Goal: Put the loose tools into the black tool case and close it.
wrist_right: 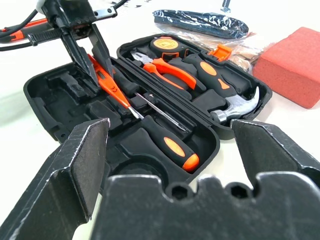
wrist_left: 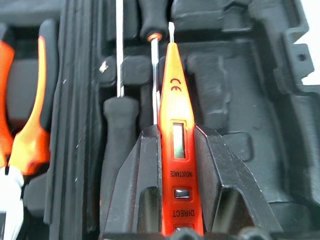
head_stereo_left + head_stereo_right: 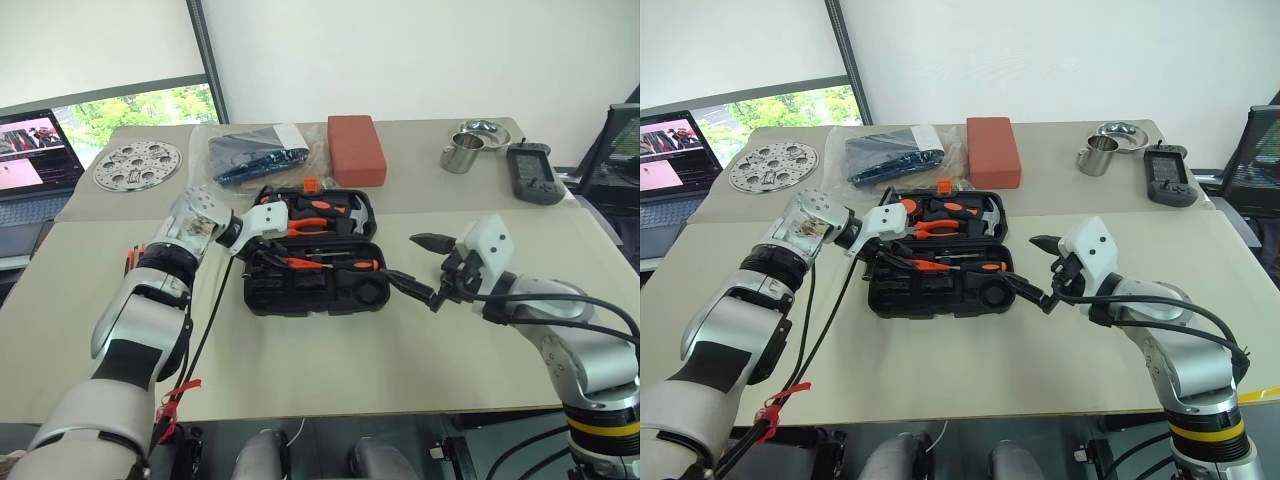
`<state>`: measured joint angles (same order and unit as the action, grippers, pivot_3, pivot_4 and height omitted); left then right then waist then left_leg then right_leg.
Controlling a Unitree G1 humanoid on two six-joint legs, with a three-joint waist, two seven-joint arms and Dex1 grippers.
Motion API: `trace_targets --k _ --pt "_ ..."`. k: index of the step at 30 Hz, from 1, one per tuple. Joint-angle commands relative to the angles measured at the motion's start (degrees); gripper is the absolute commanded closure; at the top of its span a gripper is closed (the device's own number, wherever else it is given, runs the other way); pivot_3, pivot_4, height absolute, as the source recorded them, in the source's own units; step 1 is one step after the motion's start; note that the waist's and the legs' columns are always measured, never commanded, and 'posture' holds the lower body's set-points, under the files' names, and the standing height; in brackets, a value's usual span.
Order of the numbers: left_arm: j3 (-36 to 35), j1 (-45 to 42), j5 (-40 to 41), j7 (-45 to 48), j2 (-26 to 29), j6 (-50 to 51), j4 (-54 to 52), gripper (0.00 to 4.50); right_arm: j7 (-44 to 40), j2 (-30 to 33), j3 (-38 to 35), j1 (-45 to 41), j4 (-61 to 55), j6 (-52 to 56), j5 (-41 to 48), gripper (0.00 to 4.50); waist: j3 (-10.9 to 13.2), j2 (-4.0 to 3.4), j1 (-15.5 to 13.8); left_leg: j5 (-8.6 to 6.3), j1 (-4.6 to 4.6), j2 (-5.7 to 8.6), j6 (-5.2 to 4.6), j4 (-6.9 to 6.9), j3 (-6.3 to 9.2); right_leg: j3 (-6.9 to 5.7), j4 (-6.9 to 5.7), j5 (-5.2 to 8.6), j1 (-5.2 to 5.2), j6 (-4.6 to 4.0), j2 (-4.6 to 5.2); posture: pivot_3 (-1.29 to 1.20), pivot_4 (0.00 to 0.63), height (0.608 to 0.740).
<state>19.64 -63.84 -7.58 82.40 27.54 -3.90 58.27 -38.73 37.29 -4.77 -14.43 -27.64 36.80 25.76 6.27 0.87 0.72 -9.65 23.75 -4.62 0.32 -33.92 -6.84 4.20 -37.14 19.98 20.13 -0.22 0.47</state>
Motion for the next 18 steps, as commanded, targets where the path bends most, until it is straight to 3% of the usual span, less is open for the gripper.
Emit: trace_targets --k 1,18 --pt "-0.58 1.35 -0.03 1.33 1.31 2.25 -4.27 4.03 -0.84 1.2 -0.24 -0.87 -1.77 0.5 1.0 0.0 0.0 -0.01 -0.01 0.01 -0.01 -0.01 0.01 0.0 0.0 0.0 -0.02 0.0 0.0 0.0 0.0 0.0 0.15 0.74" --pt "-0.34 6.21 -0.27 0.0 0.9 9.88 -10.42 4.03 -3.3 2.83 0.18 -1.64 -2.08 3.63 3.19 0.0 -0.04 -0.05 -0.08 0.02 -0.03 0.01 0.02 -0.07 0.02 -0.02 -0.04 0.0 -0.09 0.0 0.02 0.0 0.15 0.74"
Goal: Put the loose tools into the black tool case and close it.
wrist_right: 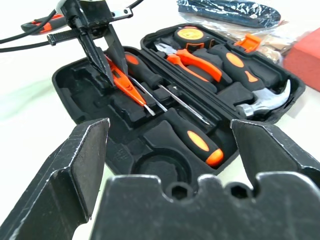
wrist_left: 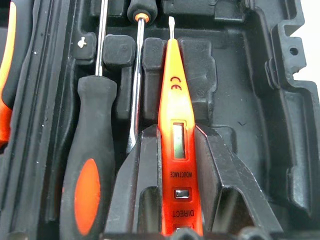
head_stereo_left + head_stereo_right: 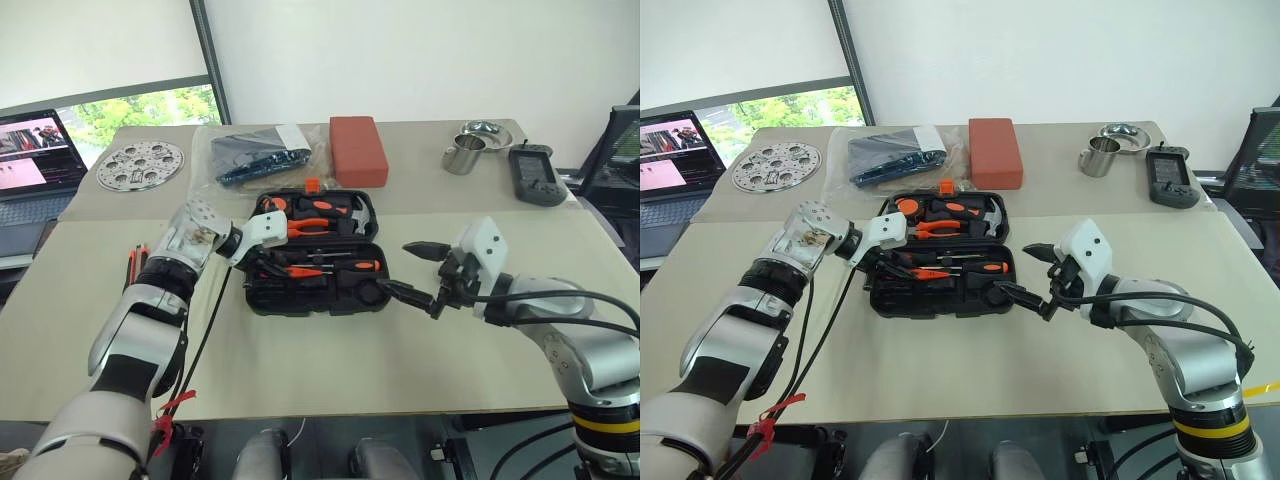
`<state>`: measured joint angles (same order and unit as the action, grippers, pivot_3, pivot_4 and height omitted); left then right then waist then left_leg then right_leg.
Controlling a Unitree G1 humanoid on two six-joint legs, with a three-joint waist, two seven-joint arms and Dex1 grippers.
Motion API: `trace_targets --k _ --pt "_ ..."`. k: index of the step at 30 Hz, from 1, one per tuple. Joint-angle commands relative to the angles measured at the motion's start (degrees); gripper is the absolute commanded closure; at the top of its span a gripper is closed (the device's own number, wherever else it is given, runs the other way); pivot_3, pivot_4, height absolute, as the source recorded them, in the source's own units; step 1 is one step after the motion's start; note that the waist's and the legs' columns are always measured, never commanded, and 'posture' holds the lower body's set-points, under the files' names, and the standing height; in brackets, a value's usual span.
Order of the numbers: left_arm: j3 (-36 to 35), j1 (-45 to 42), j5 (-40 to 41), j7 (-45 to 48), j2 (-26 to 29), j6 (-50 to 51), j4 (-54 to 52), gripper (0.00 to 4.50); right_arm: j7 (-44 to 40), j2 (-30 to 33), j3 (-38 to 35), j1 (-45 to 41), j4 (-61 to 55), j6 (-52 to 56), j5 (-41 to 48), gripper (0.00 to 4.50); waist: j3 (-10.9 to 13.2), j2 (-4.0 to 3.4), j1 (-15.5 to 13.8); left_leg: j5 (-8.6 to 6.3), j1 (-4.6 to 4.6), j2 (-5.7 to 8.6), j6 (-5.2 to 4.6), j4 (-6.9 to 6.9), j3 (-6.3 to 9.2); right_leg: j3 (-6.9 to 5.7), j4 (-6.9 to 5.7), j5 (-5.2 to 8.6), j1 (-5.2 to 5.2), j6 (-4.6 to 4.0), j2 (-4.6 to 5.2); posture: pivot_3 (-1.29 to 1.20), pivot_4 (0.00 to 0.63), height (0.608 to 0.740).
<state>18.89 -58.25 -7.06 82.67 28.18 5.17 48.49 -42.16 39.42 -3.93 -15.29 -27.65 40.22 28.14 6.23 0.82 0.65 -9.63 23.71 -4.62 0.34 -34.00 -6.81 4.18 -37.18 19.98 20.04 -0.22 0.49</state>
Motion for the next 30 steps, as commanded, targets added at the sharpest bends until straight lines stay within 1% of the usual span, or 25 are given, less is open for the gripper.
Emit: trace_targets --k 1,8,10,11,12,13,16,18,23,27,30 --pt "0.4 0.61 -0.76 -0.3 0.29 0.95 -0.72 4.03 0.18 0.72 -0.66 -0.77 -2.1 0.22 0.82 0.0 0.0 0.0 -0.01 0.0 0.0 0.0 0.0 -0.01 0.0 0.0 0.0 0.0 0.0 0.0 0.0 0.0 0.15 0.74" --pt "0.56 0.45 -0.86 -0.12 0.42 0.74 -0.34 4.03 0.26 0.79 -0.63 -0.78 -1.94 -0.03 0.58 0.0 0.0 -0.01 -0.01 0.0 0.0 0.0 0.0 -0.03 0.01 0.0 -0.02 0.0 0.0 0.0 0.0 0.0 0.15 0.74" --pt "0.64 0.3 -1.13 -0.5 0.47 0.22 0.16 3.03 0.27 0.78 -0.57 -0.79 -1.94 -0.11 0.55 0.0 0.0 -0.01 -0.01 0.0 0.0 0.0 0.0 -0.03 0.0 0.0 -0.03 0.0 0.0 0.0 0.0 0.0 0.15 0.74" --pt "0.59 0.2 -1.15 -0.6 0.47 0.19 0.3 2.81 0.3 0.76 -0.49 -0.77 -1.94 -0.16 0.53 0.0 0.0 -0.01 -0.02 0.0 0.0 0.0 0.0 -0.04 0.0 0.0 -0.03 0.0 0.0 0.0 0.0 0.0 0.15 0.74" --pt "0.56 0.13 -1.2 -0.61 0.47 0.21 0.39 2.33 0.31 0.77 -0.46 -0.73 -1.93 -0.21 0.52 0.0 0.0 -0.01 -0.02 0.0 0.0 0.01 0.0 -0.04 0.0 0.0 -0.03 0.0 0.01 0.0 0.0 0.0 0.15 0.74" --pt "0.53 0.07 -1.24 -0.56 0.52 0.18 0.4 2.04 0.29 0.8 -0.45 -0.67 -1.92 -0.28 0.51 0.0 0.0 0.0 -0.01 0.0 0.0 0.0 0.0 -0.04 0.0 0.0 -0.03 0.0 0.01 0.0 0.0 0.0 0.15 0.74" --pt "0.1 -0.15 -1.16 -1.08 0.57 0.19 0.44 0.93 0.26 0.84 -0.49 -0.52 -1.9 -0.36 0.51 0.0 -0.01 -0.02 -0.02 0.0 -0.02 0.0 0.0 -0.05 0.0 0.0 -0.07 0.0 0.0 0.0 -0.01 0.0 0.15 0.74" --pt "-0.49 -0.39 -0.43 -0.44 0.67 0.56 0.05 0.34 0.28 0.82 -0.43 -0.48 -1.88 -0.41 0.45 0.0 -0.01 -0.02 -0.04 0.0 -0.01 0.0 0.0 -0.06 0.01 0.0 -0.08 0.0 0.0 0.0 -0.01 0.0 0.15 0.74" --pt "-2.22 -2.37 0.97 -0.53 1.19 0.6 -1.79 0.34 0.35 0.77 -0.26 -0.5 -1.82 -0.53 0.34 0.0 -0.01 -0.01 -0.02 0.0 -0.01 0.01 -0.01 -0.1 0.02 0.0 -0.23 0.0 0.02 0.0 -0.01 0.0 0.15 0.74" --pt "-4.93 -3.8 5.06 1.75 1.35 4.8 -6.4 0.34 0.4 0.82 -0.34 -0.4 -1.86 -0.57 0.33 0.0 0.0 0.0 -0.06 0.0 0.01 0.03 0.0 -0.11 0.07 -0.01 -0.38 0.0 0.08 0.0 -0.01 0.0 0.15 0.74" --pt "-6.76 -3.55 6.62 0.29 1.57 6.74 -9.79 0.34 0.66 0.68 -0.3 -0.3 -2.07 -0.51 0.33 0.0 -0.01 -0.02 -0.04 0.0 0.01 0.05 0.0 -0.13 0.07 0.0 -0.39 0.0 0.07 0.0 -0.01 0.0 0.15 0.74"
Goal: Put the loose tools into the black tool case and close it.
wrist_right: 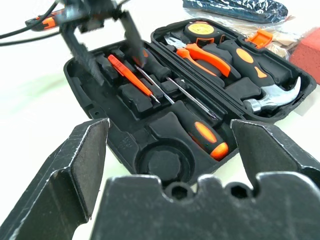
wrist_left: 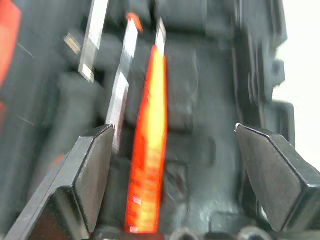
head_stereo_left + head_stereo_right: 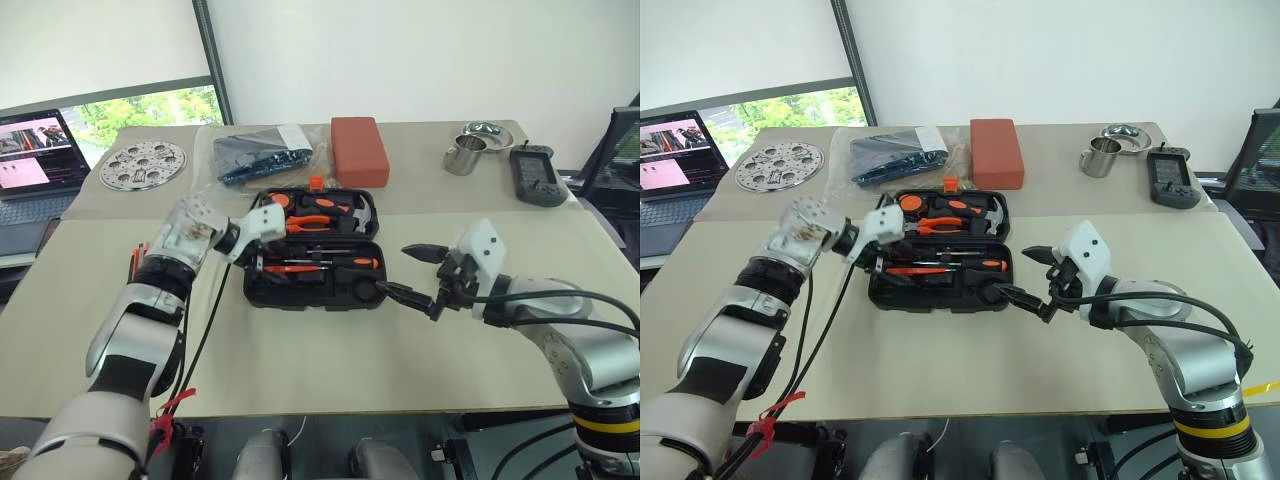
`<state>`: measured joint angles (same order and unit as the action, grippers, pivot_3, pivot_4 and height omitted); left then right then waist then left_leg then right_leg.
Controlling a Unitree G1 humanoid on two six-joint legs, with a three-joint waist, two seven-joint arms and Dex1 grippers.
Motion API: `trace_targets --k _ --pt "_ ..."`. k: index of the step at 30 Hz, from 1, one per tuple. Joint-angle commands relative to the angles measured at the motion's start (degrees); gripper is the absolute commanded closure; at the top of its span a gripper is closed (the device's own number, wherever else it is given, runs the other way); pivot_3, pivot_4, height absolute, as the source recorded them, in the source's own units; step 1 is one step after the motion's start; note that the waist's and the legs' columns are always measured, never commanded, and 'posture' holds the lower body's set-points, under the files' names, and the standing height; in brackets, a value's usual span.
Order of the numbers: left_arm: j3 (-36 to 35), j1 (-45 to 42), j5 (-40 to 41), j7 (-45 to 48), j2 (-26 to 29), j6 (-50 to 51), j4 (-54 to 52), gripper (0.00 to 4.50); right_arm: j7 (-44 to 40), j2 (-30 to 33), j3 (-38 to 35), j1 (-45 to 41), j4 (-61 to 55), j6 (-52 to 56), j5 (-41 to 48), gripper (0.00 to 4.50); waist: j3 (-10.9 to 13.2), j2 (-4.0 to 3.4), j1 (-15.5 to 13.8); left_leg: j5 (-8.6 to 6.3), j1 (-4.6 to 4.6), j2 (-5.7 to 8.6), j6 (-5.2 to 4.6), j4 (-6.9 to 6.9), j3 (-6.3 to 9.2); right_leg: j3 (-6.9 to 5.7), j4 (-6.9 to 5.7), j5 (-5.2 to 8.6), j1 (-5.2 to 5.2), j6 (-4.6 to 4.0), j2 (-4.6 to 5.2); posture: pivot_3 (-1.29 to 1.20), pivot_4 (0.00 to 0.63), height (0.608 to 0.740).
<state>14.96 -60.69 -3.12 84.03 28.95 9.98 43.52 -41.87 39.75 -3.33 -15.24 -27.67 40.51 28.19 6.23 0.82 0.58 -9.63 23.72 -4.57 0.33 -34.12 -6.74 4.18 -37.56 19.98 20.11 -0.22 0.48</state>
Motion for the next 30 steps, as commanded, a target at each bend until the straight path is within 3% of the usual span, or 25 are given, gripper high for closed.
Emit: trace_targets --k 1,3,6,12,16,22,30 --pt "-3.46 -0.72 3.1 -1.96 0.91 2.6 -6.36 0.34 0.46 0.3 -0.94 -0.23 -2.18 -0.79 0.31 0.0 -0.02 -0.03 0.04 0.0 -0.02 0.0 0.0 0.0 0.0 0.01 0.0 0.0 -0.02 0.0 0.0 0.0 0.15 0.74" --pt "-5.58 1.86 4.32 -5.66 0.77 6.04 -12.28 0.34 0.88 -0.02 -1.03 0.06 -2.53 -0.76 0.48 0.0 -0.02 -0.04 0.17 0.0 -0.08 0.0 0.0 0.0 0.0 0.02 -0.03 0.0 -0.04 0.0 0.0 0.0 0.15 0.74" --pt "-8.57 7.27 5.89 -13.61 -0.97 12.3 -22.73 1.06 1.31 -0.15 -1.35 0.69 -2.96 -0.86 0.73 0.0 -0.03 -0.06 0.3 0.03 -0.19 -0.07 0.05 0.01 -0.01 0.07 -0.08 0.0 -0.04 0.0 -0.04 0.0 0.15 0.74" --pt "-13.6 24.63 7.38 -35.27 -10.38 32.16 -53.34 3.06 0.86 0.45 -2.58 2.01 -3.14 -0.74 1.48 0.0 -0.07 -0.11 0.03 0.04 -0.2 -0.11 0.07 -0.09 0.03 0.2 -0.11 0.0 -0.15 0.01 -0.03 0.0 0.15 0.74" --pt "-8.98 31.09 3.68 -44.33 -13.82 34.51 -61.1 4.46 0.07 0.52 -2.2 1.22 -2.31 -0.79 1.61 0.0 -0.06 -0.1 -0.09 0.04 -0.28 -0.03 0.06 -0.17 0.06 0.76 -0.04 0.01 -0.34 0.03 -0.14 0.0 0.15 0.74" --pt "-5.54 34.46 0.29 -57.2 -20.9 31.7 -58.36 4.49 -0.66 0.23 -1.32 -0.2 -1.57 -0.48 1.66 0.0 -0.02 -0.03 0.03 -0.08 -0.79 0.17 -0.13 -0.08 0.17 1.21 0.4 0.02 -1.09 0.1 -0.18 0.0 0.15 0.74" --pt "-5.78 35.32 1.18 -62.58 -22.22 34.0 -55.33 4.49 -0.94 0.49 -1.6 -0.22 -1.79 0.03 1.58 0.0 -0.01 -0.02 0.11 -0.12 -0.74 0.32 -0.18 -0.06 0.17 1.29 0.48 0.03 -1.08 0.15 -0.16 0.0 0.15 0.74"
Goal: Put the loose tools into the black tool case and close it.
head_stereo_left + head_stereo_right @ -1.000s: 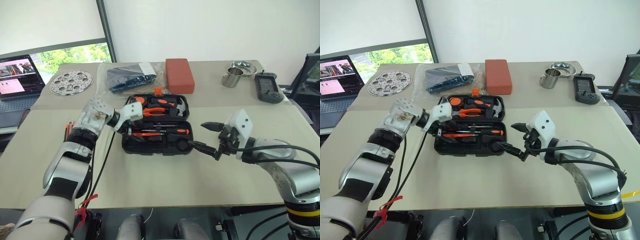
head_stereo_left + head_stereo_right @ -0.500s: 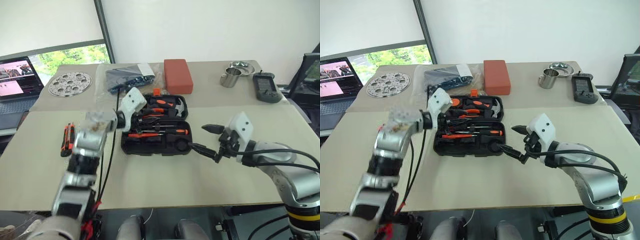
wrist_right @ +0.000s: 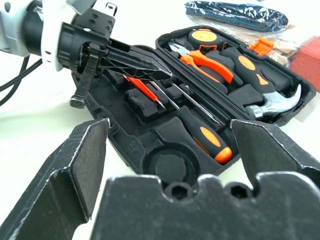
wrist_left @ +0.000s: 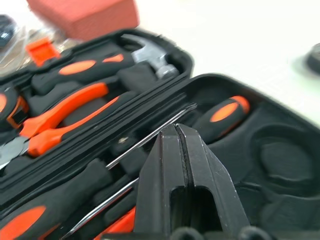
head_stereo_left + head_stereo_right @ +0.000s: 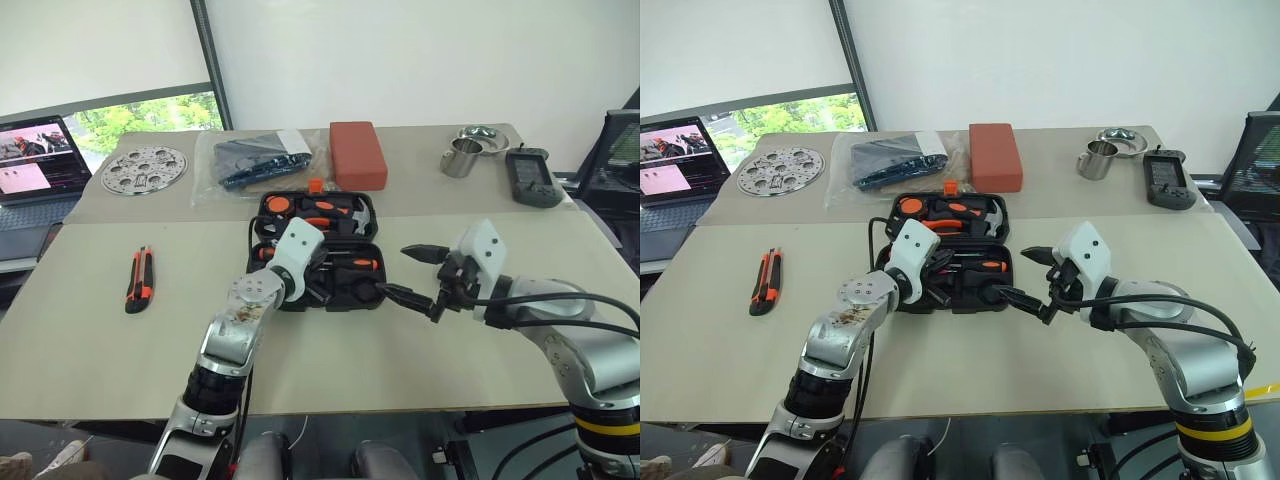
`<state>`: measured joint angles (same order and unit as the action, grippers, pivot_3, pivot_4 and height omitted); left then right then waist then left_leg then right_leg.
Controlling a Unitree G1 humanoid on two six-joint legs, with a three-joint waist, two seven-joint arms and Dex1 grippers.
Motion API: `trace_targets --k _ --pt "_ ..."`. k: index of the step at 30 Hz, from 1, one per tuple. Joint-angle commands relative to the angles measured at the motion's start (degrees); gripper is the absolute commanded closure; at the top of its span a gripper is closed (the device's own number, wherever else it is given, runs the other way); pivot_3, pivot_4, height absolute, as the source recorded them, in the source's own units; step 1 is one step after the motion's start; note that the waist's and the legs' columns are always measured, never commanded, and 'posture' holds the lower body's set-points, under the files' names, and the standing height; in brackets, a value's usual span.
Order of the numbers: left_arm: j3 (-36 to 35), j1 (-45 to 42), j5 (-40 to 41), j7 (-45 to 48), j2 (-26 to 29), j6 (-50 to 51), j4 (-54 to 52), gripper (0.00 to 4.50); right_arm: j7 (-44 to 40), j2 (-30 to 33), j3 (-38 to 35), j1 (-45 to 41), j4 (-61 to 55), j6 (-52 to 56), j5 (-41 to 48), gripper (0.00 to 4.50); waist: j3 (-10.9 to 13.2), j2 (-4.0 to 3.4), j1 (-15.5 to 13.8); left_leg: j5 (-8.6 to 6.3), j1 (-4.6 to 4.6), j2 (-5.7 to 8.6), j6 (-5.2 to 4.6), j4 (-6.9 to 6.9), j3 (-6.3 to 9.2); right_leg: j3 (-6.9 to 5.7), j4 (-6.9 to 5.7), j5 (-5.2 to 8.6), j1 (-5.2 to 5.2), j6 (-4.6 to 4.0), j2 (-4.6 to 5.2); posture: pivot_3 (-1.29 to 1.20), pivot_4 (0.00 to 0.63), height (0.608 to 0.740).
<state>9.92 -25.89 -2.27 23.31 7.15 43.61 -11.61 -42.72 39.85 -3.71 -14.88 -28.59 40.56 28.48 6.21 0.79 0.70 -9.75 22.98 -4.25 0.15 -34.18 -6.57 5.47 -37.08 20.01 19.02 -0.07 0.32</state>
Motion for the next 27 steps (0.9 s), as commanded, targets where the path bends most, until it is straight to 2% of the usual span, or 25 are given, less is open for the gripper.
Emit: trace_targets --k 1,8,27 --pt "-1.13 0.74 0.82 -2.32 -0.73 1.38 -0.04 4.49 0.0 0.37 -1.24 -0.44 -0.98 -0.04 1.23 0.0 0.0 0.0 -0.01 0.0 0.01 0.0 0.0 0.0 0.0 0.0 0.01 0.0 0.0 0.01 0.01 0.0 0.15 0.74" --pt "-1.5 2.32 1.52 -3.89 -0.44 4.94 0.45 4.49 0.53 0.28 -1.6 0.1 -1.35 -0.1 1.16 0.0 0.01 0.01 -0.02 0.0 0.0 0.02 0.0 0.02 0.0 0.0 0.02 0.03 -0.01 0.05 0.08 0.0 0.15 0.74" --pt "-9.82 4.28 6.12 -12.68 -3.23 17.23 -1.19 4.49 0.54 0.26 -1.03 -0.06 -1.12 -0.52 0.82 0.0 0.11 0.19 0.42 0.01 -0.18 0.18 0.03 0.24 0.02 0.06 0.06 0.07 -0.11 0.12 0.13 0.0 0.15 0.74"
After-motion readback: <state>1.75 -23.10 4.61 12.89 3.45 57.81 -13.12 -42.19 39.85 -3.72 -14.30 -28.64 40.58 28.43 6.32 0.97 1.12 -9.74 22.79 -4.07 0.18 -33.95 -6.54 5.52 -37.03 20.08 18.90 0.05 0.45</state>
